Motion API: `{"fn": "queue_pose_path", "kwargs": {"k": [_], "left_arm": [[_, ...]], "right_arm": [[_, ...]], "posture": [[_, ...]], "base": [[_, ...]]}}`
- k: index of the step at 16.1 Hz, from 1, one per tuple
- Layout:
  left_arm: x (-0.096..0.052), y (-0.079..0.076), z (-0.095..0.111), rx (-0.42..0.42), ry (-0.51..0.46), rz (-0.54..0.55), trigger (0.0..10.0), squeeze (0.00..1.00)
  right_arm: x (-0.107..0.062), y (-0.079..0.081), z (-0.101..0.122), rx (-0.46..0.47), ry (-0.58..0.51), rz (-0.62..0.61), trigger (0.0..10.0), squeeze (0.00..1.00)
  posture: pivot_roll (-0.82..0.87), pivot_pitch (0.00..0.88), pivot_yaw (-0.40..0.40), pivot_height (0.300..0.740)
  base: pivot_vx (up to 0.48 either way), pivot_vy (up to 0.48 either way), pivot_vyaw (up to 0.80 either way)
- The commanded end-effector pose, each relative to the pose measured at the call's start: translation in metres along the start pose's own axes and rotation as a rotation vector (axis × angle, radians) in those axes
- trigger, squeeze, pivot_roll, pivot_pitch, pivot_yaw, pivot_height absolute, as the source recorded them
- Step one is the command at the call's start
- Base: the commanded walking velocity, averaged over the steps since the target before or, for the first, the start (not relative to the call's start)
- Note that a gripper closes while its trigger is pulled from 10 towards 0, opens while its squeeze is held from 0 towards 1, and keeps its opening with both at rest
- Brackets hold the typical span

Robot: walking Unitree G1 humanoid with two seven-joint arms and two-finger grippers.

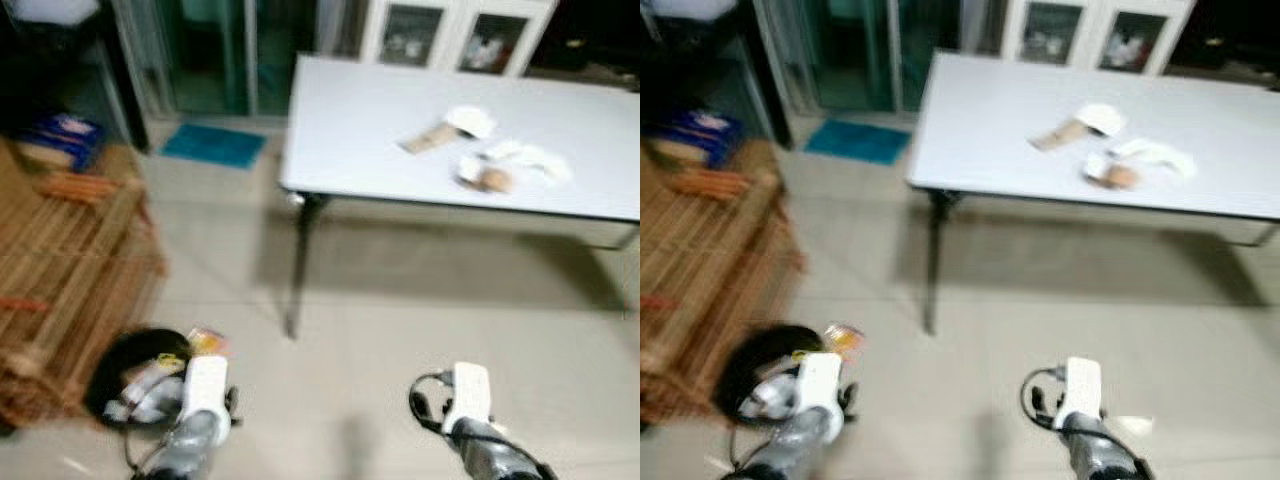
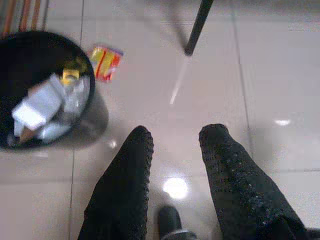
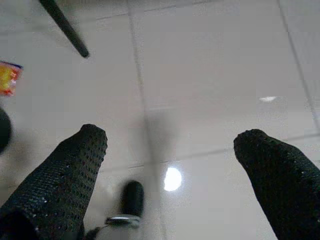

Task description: Picking trash to rubbish bin

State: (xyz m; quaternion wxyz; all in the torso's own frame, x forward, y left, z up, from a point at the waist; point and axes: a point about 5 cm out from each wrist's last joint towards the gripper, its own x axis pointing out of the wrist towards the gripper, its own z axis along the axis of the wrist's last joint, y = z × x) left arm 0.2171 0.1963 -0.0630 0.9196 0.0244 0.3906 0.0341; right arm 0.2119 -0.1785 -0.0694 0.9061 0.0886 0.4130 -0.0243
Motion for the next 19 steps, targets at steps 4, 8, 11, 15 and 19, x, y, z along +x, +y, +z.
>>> {"fn": "queue_pose_path", "kwargs": {"k": [4, 8, 11, 15, 19], "left_arm": [[0.001, -0.003, 0.004, -0.003, -0.013, -0.007, 10.0, 0.0], [0.001, -0.002, 0.004, 0.017, -0.012, -0.007, 10.0, 0.0], [0.001, -0.002, 0.003, 0.02, -0.006, -0.005, 10.0, 0.0], [0.001, -0.002, 0.003, 0.014, -0.006, -0.001, 10.0, 0.0], [0.005, 0.0, 0.036, -0.002, -0.144, 0.011, 10.0, 0.0]], "right_arm": [[0.001, 0.0, 0.004, -0.014, -0.006, 0.005, 10.0, 0.0], [0.0, 0.003, 0.0, -0.023, 0.005, 0.014, 10.0, 0.0], [0.0, 0.003, -0.002, -0.026, 0.009, 0.015, 10.0, 0.0], [0.0, 0.004, -0.003, -0.03, 0.014, 0.017, 10.0, 0.0], [0.0, 0.004, -0.003, -0.025, 0.012, 0.016, 10.0, 0.0]], "posture": [[0.01, 0.007, -0.062, 0.74], [0.02, 0.0, -0.06, 0.74], [0.02, 0.0, -0.058, 0.74], [0.01, 0.0, -0.056, 0.74], [0.02, 0.0, -0.052, 0.74]], "base": [[0.0, -0.48, 0.0], [0.0, -0.48, 0.0], [0.0, -0.467, 0.0], [0.0, -0.139, 0.0], [0.0, 0.0, 0.0]]}}
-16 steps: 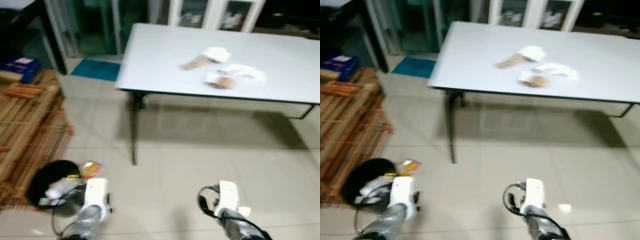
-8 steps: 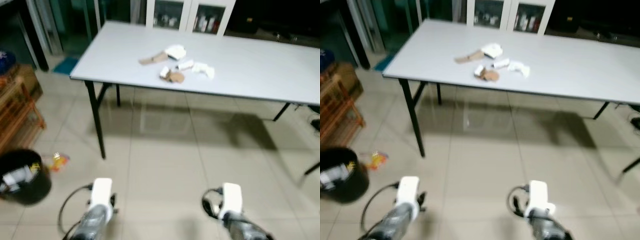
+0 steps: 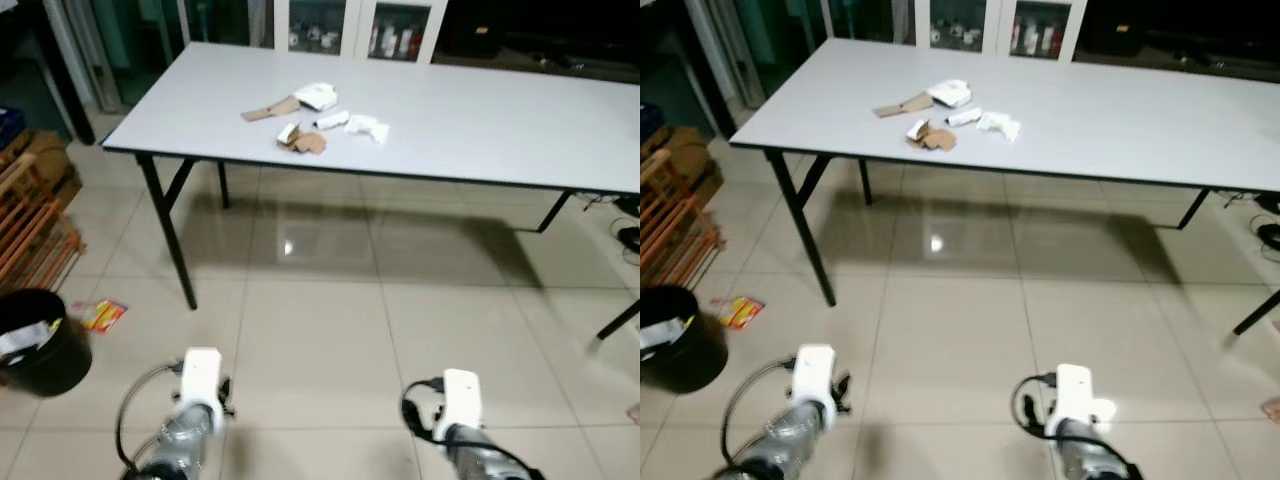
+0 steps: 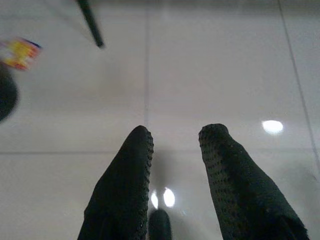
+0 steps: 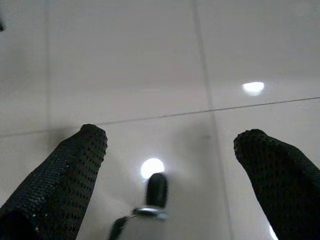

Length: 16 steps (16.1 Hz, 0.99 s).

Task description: Picking trash to rubbish bin

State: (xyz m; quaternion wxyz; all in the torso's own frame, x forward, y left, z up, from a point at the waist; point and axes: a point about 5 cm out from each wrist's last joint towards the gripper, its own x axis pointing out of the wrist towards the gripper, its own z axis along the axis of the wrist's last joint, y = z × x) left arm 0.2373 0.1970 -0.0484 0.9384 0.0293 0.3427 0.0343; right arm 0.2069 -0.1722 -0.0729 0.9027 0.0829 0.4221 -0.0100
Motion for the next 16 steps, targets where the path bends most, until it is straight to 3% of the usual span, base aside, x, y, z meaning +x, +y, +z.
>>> {"fn": "queue_pose_path", "kwargs": {"k": [1, 4, 6, 7, 8, 10, 13, 16], "left_arm": [[0.005, 0.001, 0.026, 0.002, -0.109, 0.018, 10.0, 0.0], [0.008, 0.004, 0.077, 0.046, -0.317, 0.054, 10.0, 0.0], [0.007, 0.004, 0.095, 0.056, -0.386, 0.056, 10.0, 0.0], [0.004, 0.003, 0.125, 0.055, -0.51, 0.058, 10.0, 0.0], [0.004, 0.003, 0.125, 0.055, -0.51, 0.058, 10.0, 0.0], [-0.007, -0.003, 0.171, 0.102, -0.722, 0.042, 10.0, 0.0], [-0.019, -0.011, 0.2, 0.112, -0.862, 0.03, 10.0, 0.0], [-0.02, -0.014, 0.203, 0.113, -0.872, 0.018, 10.0, 0.0]], "right_arm": [[0.001, -0.001, 0.005, 0.002, -0.013, -0.005, 10.0, 0.0], [0.0, -0.005, 0.006, 0.015, -0.02, -0.018, 10.0, 0.0], [0.0, -0.006, 0.007, 0.017, -0.021, -0.021, 10.0, 0.0], [0.0, -0.006, 0.006, 0.022, -0.023, -0.025, 10.0, 0.0], [0.0, -0.006, 0.006, 0.022, -0.023, -0.025, 10.0, 0.0], [0.0, -0.006, 0.008, 0.029, -0.033, -0.026, 10.0, 0.0], [0.001, -0.003, 0.007, 0.025, -0.028, -0.019, 10.0, 0.0], [0.001, -0.002, 0.007, 0.021, -0.027, -0.016, 10.0, 0.0]], "posture": [[0.01, 0.0, -0.05, 0.74], [0.01, 0.0, -0.053, 0.74], [0.01, 0.001, -0.052, 0.74], [0.01, 0.002, -0.051, 0.74], [0.01, 0.002, -0.051, 0.74], [0.01, 0.014, -0.05, 0.74], [0.01, 0.02, -0.053, 0.74], [0.01, 0.031, -0.053, 0.74]], "base": [[0.0, 0.0, 0.0], [0.0, 0.0, 0.0], [0.0, 0.0, 0.0], [0.0, 0.0, 0.0], [0.0, 0.0, 0.0], [0.0, 0.0, 0.0], [0.1, 0.0, 0.0], [0.444, 0.0, 0.0]]}}
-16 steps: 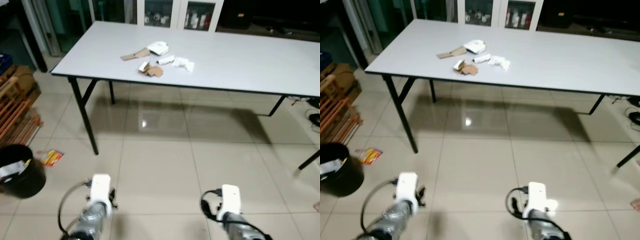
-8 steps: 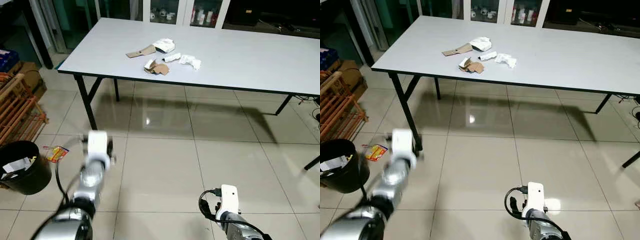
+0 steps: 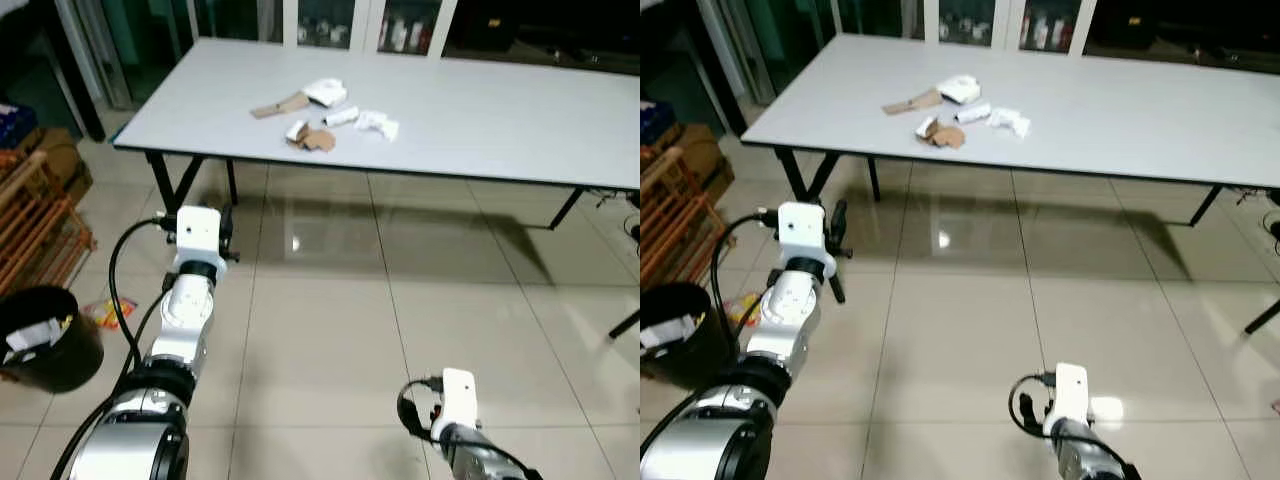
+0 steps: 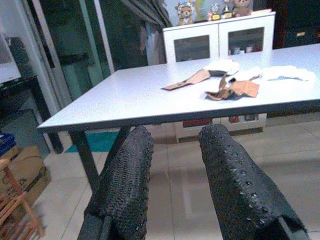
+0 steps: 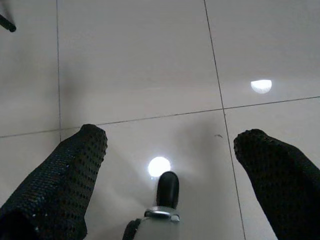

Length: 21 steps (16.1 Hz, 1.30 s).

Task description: Picking trash to rubbish bin

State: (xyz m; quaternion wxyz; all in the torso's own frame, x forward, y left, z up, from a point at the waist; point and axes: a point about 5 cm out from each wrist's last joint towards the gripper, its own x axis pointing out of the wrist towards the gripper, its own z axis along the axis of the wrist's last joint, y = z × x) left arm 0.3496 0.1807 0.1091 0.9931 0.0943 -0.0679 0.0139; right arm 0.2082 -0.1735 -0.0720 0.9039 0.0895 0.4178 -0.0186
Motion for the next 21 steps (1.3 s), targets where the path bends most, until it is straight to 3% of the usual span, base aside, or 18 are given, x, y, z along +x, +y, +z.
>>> {"fn": "queue_pose_path", "kwargs": {"k": [1, 10, 13, 15, 18, 21], "left_arm": [[0.005, -0.004, 0.009, 0.0, -0.034, -0.007, 10.0, 0.0], [0.009, -0.006, 0.018, -0.006, -0.064, -0.015, 10.0, 0.0], [0.011, -0.007, 0.021, -0.009, -0.072, -0.044, 10.0, 0.0], [0.01, -0.009, 0.019, -0.017, -0.058, -0.057, 10.0, 0.0], [0.01, -0.01, 0.019, -0.021, -0.055, -0.057, 10.0, 0.0], [0.009, -0.006, 0.018, -0.015, -0.052, -0.052, 10.0, 0.0]], "right_arm": [[0.001, -0.001, 0.005, 0.001, -0.016, -0.007, 10.0, 0.0], [0.0, -0.001, -0.003, -0.019, 0.016, -0.004, 10.0, 0.0], [0.002, 0.001, 0.017, -0.005, -0.08, -0.001, 10.0, 0.0], [0.003, 0.001, 0.02, -0.034, -0.064, -0.027, 10.0, 0.0], [0.001, -0.006, 0.007, -0.068, 0.007, -0.09, 10.0, 0.0], [0.001, -0.015, 0.026, -0.067, -0.078, -0.185, 10.0, 0.0]], "posture": [[0.01, 0.031, -0.053, 0.74], [0.01, 0.037, -0.054, 0.74], [0.0, 0.038, -0.051, 0.74], [0.0, 0.037, -0.051, 0.74], [0.0, 0.034, -0.053, 0.74], [0.01, 0.035, -0.056, 0.74]], "base": [[0.48, 0.0, 0.0], [0.48, 0.0, 0.0], [0.422, 0.0, 0.0], [0.0, 0.0, 0.0], [0.0, 0.0, 0.0], [0.0, 0.0, 0.0]]}}
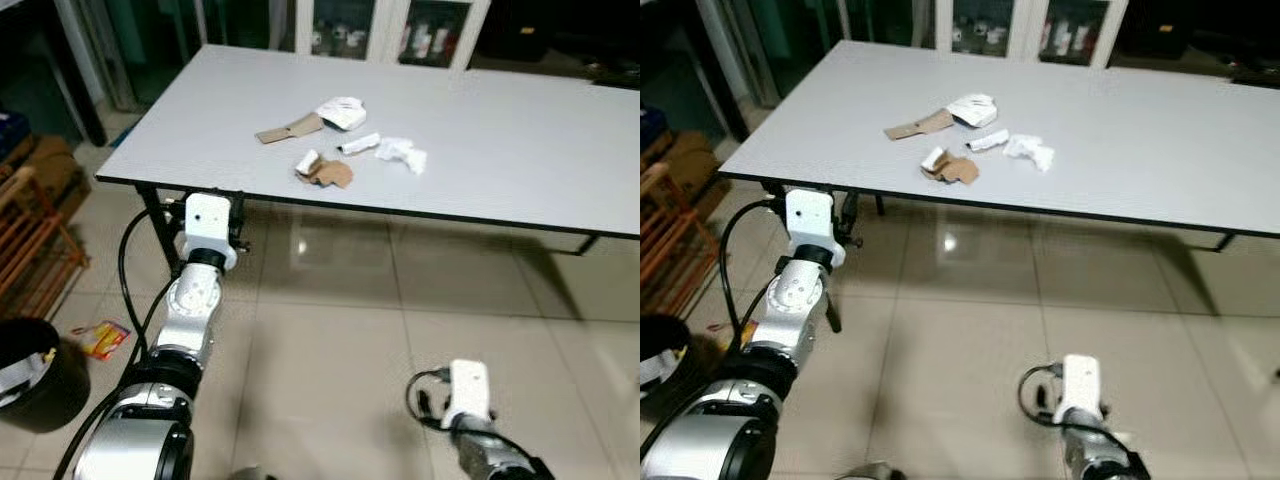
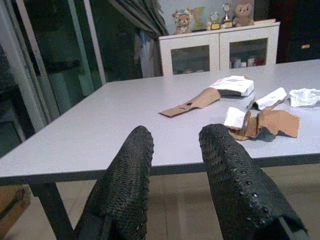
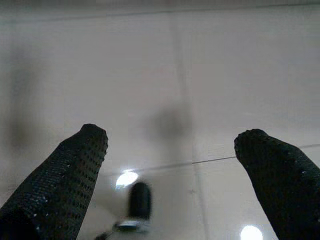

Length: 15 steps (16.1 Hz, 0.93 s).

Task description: Picking trash to rubbish bin

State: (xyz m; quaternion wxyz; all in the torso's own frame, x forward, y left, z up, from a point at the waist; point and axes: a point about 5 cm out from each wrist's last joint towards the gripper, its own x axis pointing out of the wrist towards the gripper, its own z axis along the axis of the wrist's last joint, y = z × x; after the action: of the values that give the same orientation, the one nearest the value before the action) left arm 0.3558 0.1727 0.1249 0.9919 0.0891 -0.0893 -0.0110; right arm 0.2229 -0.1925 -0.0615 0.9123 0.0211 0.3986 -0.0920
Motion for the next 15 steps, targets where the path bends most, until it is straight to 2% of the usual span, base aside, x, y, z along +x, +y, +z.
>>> {"fn": "queue_pose_path", "kwargs": {"k": [1, 2, 3, 5, 8, 9, 11, 12, 15], "left_arm": [[0.001, 0.002, 0.002, 0.0, -0.006, -0.002, 10.0, 0.0], [0.0, 0.004, 0.003, 0.001, -0.01, 0.007, 10.0, 0.0], [0.0, 0.005, 0.004, 0.002, -0.015, 0.013, 10.0, 0.0], [0.0, 0.005, 0.004, 0.003, -0.019, 0.017, 10.0, 0.0], [0.0, 0.004, 0.007, 0.001, -0.032, 0.016, 10.0, 0.0], [0.0, 0.004, 0.007, 0.0, -0.034, 0.017, 10.0, 0.0], [0.0, 0.004, 0.007, -0.004, -0.036, 0.014, 10.0, 0.0], [0.0, 0.005, 0.008, -0.005, -0.039, 0.008, 10.0, 0.0], [0.001, 0.004, 0.008, -0.013, -0.037, 0.005, 10.0, 0.0]], "right_arm": [[0.002, -0.004, 0.019, -0.022, -0.071, -0.047, 10.0, 0.0], [0.004, -0.009, 0.049, -0.045, -0.169, -0.13, 10.0, 0.0], [0.004, -0.013, 0.081, -0.015, -0.274, -0.21, 10.0, 0.0], [-0.002, -0.017, 0.122, 0.004, -0.429, -0.304, 10.0, 0.0], [-0.02, -0.014, 0.174, -0.007, -0.689, -0.37, 10.0, 0.0], [-0.023, -0.013, 0.18, -0.012, -0.728, -0.369, 10.0, 0.0], [-0.047, 0.001, 0.218, -0.031, -0.995, -0.235, 10.0, 0.0], [-0.058, 0.014, 0.232, -0.017, -1.079, -0.103, 10.0, 0.0], [-0.065, 0.032, 0.241, 0.002, -1.105, 0.07, 10.0, 0.0]], "posture": [[0.0, 0.036, -0.057, 0.74], [0.0, 0.035, -0.06, 0.74], [0.0, 0.033, -0.062, 0.74], [0.0, 0.028, -0.064, 0.74], [0.0, 0.023, -0.066, 0.74], [0.0, 0.018, -0.065, 0.74], [0.0, 0.007, -0.061, 0.74], [0.0, 0.004, -0.059, 0.74], [0.01, 0.0, -0.057, 0.74]], "base": [[0.0, 0.0, 0.0], [0.0, 0.0, 0.0], [0.0, 0.0, 0.0], [0.0, 0.0, 0.0], [0.0, 0.0, 0.0], [0.0, 0.0, 0.0], [0.0, 0.0, 0.0], [0.0, 0.0, 0.0], [0.0, 0.0, 0.0]]}}
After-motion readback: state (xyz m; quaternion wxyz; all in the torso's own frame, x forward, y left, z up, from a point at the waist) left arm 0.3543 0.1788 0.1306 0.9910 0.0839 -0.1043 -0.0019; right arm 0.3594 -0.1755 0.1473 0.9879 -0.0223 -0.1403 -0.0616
